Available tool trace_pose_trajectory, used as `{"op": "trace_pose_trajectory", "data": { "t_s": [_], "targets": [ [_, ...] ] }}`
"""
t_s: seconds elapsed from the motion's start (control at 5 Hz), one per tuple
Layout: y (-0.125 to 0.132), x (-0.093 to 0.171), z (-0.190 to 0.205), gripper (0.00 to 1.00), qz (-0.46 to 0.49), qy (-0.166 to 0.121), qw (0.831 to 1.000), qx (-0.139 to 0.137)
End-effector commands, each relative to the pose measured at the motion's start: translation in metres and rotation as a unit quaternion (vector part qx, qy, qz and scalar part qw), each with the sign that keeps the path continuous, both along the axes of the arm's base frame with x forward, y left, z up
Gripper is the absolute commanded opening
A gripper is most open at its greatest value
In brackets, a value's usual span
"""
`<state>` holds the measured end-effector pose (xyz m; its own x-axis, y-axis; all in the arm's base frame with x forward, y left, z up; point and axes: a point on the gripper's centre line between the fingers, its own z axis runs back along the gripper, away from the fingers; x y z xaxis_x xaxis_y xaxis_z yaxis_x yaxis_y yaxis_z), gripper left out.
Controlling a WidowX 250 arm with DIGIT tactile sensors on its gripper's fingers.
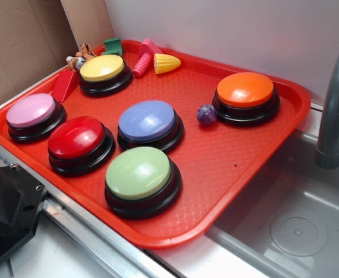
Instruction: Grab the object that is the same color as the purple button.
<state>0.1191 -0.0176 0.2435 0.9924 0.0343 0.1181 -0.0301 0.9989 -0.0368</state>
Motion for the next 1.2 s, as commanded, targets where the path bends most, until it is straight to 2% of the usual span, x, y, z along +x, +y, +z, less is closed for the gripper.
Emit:
{"op": "trace_pose_trajectory", "data": {
  "t_s": [0.0,0.2,0.4,0.6,0.8,1.0],
  "targets": [
    [0.0,0.0,0.0,1.0,0.0,0.0,1.0,0.0],
    [-0.001,0.012,-0.007,1.0,-0.03,-0.018,0.999,0.005],
    [-0.008,0.028,-0.019,1.0,-0.059,-0.063,0.996,0.016],
    [-0.019,0.056,-0.04,1.0,-0.086,-0.08,0.993,0.019],
    [-0.039,0.083,-0.066,1.0,-0.126,-0.091,0.988,0.007],
    [-0.054,0.107,-0.09,1.0,-0.142,-0.087,0.986,0.013]
  ]
}}
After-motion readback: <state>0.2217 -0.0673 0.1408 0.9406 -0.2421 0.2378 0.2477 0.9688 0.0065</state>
